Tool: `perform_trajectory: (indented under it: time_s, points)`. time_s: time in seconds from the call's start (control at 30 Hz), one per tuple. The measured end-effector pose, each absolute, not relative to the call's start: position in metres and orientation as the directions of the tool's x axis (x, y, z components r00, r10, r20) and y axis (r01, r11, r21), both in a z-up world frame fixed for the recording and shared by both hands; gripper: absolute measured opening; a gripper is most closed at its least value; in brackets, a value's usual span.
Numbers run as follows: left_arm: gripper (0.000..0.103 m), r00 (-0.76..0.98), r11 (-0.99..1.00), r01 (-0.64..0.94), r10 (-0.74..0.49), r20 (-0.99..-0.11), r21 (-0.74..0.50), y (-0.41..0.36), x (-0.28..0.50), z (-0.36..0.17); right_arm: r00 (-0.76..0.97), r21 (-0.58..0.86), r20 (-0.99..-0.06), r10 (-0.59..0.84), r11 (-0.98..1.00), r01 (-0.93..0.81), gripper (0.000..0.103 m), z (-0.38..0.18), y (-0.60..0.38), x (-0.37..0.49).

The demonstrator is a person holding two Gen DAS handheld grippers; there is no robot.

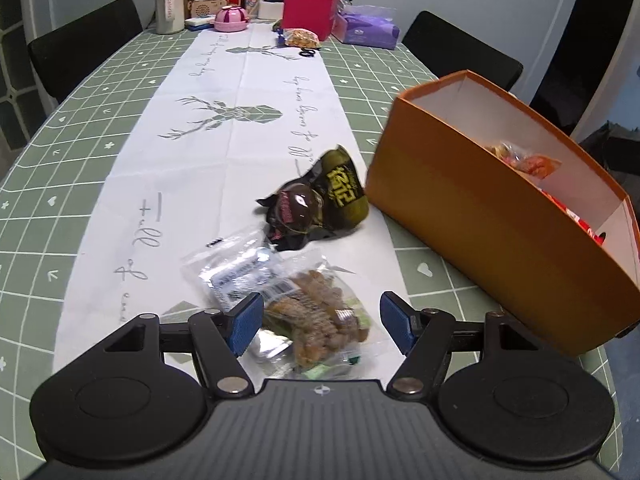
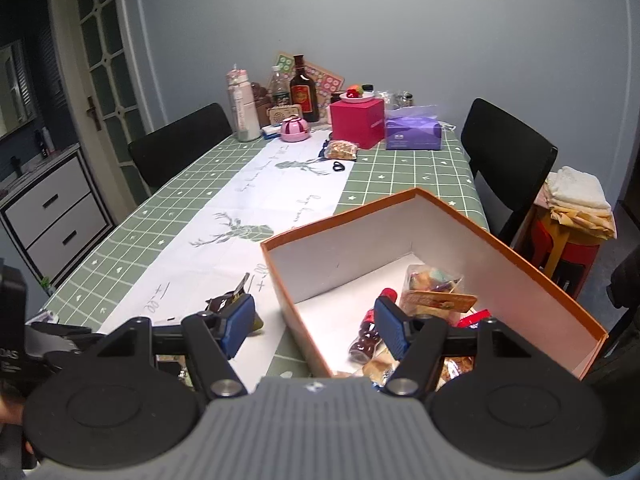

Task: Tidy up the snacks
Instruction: 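Move both tools back toward the remaining snacks on the table, then grasp the white yogurt-hawthorn-ball packet with the left tool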

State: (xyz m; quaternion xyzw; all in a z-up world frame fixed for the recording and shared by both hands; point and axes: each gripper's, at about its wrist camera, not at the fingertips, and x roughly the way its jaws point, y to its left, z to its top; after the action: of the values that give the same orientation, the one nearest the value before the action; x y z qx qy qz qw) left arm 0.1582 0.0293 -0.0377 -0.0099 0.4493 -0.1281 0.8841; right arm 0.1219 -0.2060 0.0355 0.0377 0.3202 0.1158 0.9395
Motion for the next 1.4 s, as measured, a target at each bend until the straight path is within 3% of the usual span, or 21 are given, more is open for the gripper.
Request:
perform_trajectory:
  time_s: [0.13,0.23,0.43,0.63,0.7,0.77,0.87,1.17,1.4]
  points:
    - [0.082,0.576,0.968,0.239,-0.204,-0.792,-0.075,0.008,0.158,-0.046,0.763,0.14,-0.597,0.248,0.969,-0.205,0.065,0.034,-0.205,0.116]
    - [0.076,0.548,0.936,0.341,-0.277,-0.789,-0.092,-0.009,0.152,-0.05,0.759,0.14,-0.6,0.252,0.968,-0.21,0.065,0.033,-0.21,0.111]
    - [0.076,0.465,0.852,0.506,-0.401,-0.789,-0.135,-0.03,0.136,-0.059,0.739,0.131,-0.628,0.246,0.969,-0.212,0.065,0.022,-0.216,0.106]
    - [0.077,0.582,0.918,0.345,-0.374,-0.722,-0.196,0.009,0.135,-0.044,0.718,0.116,-0.648,0.255,0.964,-0.238,0.065,0.016,-0.206,0.109]
    - [0.084,0.638,0.95,0.257,-0.305,-0.708,-0.178,0.023,0.137,-0.04,0.705,0.106,-0.659,0.263,0.96,-0.258,0.066,0.012,-0.196,0.11]
    - [0.085,0.672,0.981,0.137,-0.192,-0.715,-0.135,0.036,0.145,-0.038,0.687,0.09,-0.675,0.268,0.955,-0.284,0.066,0.007,-0.184,0.111]
    - [0.085,0.645,0.988,0.049,-0.144,-0.751,-0.148,0.05,0.159,-0.044,0.659,0.063,-0.703,0.267,0.946,-0.317,0.067,-0.002,-0.168,0.114]
    - [0.086,0.573,0.984,-0.01,-0.142,-0.807,-0.181,0.052,0.175,-0.065,0.572,0.025,-0.781,0.25,0.928,-0.372,0.072,-0.043,-0.139,0.12]
    - [0.091,0.569,0.996,-0.024,-0.056,-0.82,-0.084,0.036,0.186,-0.075,0.53,0.041,-0.815,0.233,0.936,-0.348,0.076,-0.073,-0.13,0.127]
